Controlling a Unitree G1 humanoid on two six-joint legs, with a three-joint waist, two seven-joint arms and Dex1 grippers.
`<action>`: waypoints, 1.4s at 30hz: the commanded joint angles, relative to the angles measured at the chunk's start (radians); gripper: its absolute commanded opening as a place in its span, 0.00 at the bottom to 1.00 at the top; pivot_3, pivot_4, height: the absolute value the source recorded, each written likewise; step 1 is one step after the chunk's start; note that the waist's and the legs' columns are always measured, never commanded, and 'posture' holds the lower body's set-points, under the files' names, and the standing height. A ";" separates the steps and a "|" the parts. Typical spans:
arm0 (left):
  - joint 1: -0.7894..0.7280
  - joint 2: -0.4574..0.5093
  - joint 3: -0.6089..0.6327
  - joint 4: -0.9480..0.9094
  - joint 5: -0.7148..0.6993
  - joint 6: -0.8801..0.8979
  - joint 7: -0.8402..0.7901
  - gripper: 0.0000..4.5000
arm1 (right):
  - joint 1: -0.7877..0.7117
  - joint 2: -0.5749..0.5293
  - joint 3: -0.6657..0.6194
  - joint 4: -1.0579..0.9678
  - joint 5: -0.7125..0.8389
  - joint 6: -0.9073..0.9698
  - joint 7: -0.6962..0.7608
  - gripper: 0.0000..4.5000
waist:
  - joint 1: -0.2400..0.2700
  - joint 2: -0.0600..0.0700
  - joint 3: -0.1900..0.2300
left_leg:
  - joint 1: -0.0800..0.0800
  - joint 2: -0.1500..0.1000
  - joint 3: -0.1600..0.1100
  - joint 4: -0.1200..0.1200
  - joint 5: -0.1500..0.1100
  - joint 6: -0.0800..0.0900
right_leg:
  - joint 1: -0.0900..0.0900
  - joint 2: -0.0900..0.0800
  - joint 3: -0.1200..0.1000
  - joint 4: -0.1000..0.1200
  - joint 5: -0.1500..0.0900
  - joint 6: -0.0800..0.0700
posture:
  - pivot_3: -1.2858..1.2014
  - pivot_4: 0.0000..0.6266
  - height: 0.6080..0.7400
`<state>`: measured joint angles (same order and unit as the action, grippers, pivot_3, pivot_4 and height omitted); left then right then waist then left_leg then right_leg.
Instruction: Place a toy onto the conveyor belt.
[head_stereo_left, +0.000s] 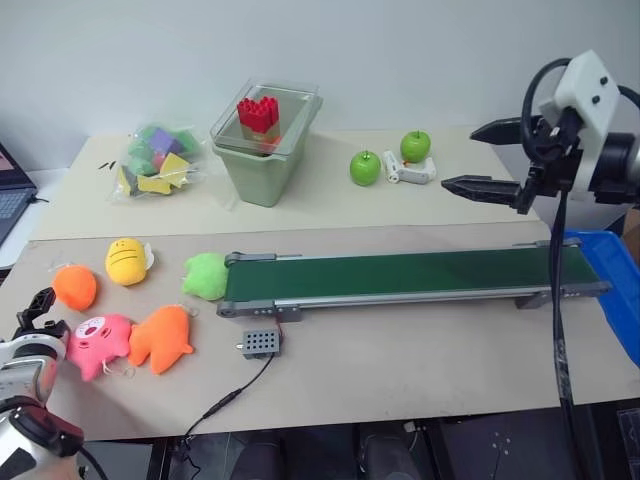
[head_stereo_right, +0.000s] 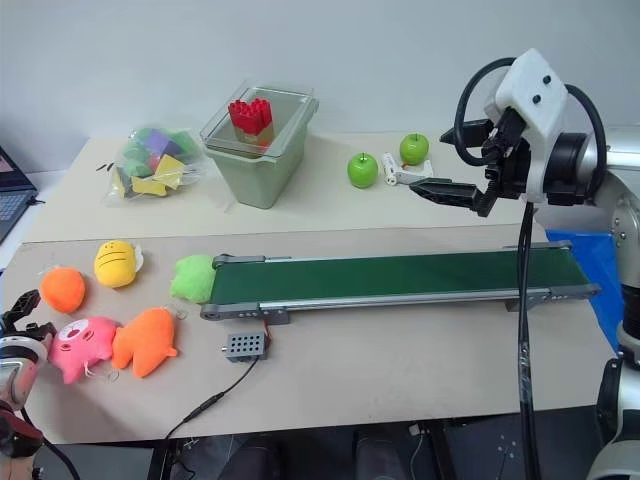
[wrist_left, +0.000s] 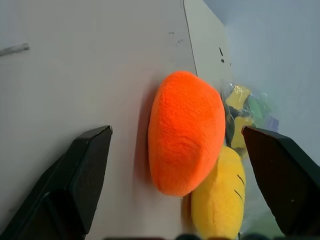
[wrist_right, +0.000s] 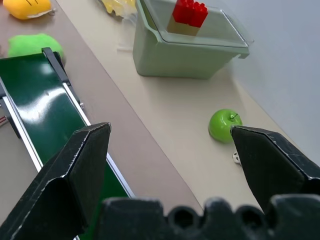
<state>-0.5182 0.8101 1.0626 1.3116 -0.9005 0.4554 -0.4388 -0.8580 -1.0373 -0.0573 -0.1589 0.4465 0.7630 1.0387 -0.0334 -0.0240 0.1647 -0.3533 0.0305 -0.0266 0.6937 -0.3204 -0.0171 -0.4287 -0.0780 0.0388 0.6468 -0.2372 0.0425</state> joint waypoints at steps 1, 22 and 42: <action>-0.029 -0.005 -0.019 0.009 0.015 0.003 0.002 0.99 | 0.000 -0.026 -0.058 -0.045 0.019 0.019 -0.013 1.00 | 0.002 0.000 0.000 | 0.000 0.000 0.000 0.000 0.000 0.000 | 0.000 0.000 0.000 0.000 0.000 0.000 | 0.52 0.24 1.00; -0.034 -0.025 -0.007 0.018 -0.001 -0.024 0.001 0.17 | -0.008 -0.030 -0.061 -0.065 0.019 0.038 -0.023 1.00 | -0.006 0.000 0.000 | 0.000 0.000 0.000 0.000 0.000 0.000 | 0.000 0.000 0.000 -0.001 0.000 0.000 | 0.52 0.24 1.00; -0.087 0.162 -0.078 -0.098 0.004 0.166 -0.251 0.02 | 0.095 0.036 -0.078 -0.066 0.034 0.008 -0.022 1.00 | -0.009 -0.001 0.000 | -0.001 0.000 0.000 0.000 0.000 0.000 | 0.000 0.001 0.000 -0.001 0.000 0.000 | 0.52 0.24 1.00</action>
<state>-0.5924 0.9362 0.9950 1.2671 -0.8880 0.5585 -0.6405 -0.7600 -1.0010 -0.0919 -0.2059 0.4575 0.8040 1.0205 -0.0427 -0.0252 0.1647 -0.3542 0.0305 -0.0268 0.6935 -0.3204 -0.0171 -0.4288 -0.0775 0.0386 0.6456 -0.2372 0.0425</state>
